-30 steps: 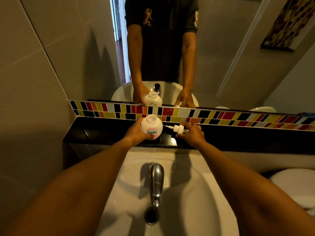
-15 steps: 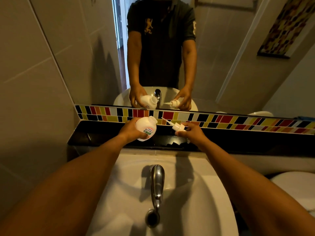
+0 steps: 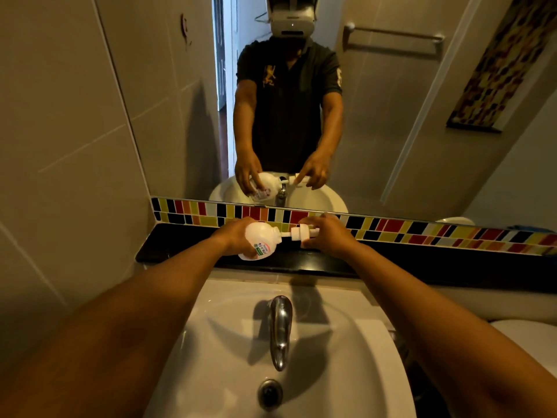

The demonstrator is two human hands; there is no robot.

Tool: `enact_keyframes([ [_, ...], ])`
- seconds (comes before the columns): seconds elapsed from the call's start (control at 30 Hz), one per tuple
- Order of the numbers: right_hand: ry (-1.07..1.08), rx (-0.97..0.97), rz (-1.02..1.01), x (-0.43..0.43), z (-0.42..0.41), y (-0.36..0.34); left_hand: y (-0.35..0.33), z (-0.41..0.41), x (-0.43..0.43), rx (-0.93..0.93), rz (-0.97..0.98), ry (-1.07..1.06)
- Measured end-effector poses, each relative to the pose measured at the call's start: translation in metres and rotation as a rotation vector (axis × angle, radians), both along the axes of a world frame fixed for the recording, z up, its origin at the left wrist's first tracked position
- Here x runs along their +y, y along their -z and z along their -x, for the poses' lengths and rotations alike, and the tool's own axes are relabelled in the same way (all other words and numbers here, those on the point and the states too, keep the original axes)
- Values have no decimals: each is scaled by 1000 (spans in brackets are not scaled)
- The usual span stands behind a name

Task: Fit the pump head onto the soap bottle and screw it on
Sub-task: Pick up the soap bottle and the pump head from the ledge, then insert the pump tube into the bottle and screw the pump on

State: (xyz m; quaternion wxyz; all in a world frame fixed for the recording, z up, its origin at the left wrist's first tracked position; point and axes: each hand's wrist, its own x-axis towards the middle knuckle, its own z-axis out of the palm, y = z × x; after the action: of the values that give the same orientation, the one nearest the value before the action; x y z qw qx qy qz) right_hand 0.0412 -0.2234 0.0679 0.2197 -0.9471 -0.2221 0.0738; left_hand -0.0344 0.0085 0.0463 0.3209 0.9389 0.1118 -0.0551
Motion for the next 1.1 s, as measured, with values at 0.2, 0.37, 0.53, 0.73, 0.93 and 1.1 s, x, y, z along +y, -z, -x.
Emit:
enact_keyframes([
  [0.2, -171, -273, 192, 9, 16, -6, -9, 3, -9, 32, 4, 47],
  [0.37, -229, -381, 233, 12, 21, -7, -13, 5, -13, 73, 33, 73],
  [0.53, -258, -375, 233, 14, 23, -8, -15, 3, -16, 76, 81, 86],
  [0.73, -305, -304, 199, 19, 20, -9, -15, 1, -17, 78, 144, 85],
  [0.93, -102, 78, -244, 21, 15, -21, -12, 2, -15, 65, 287, 48],
  [1.1, 26, 274, -572, 23, 15, -25, -14, 1, -17, 47, 363, 38],
])
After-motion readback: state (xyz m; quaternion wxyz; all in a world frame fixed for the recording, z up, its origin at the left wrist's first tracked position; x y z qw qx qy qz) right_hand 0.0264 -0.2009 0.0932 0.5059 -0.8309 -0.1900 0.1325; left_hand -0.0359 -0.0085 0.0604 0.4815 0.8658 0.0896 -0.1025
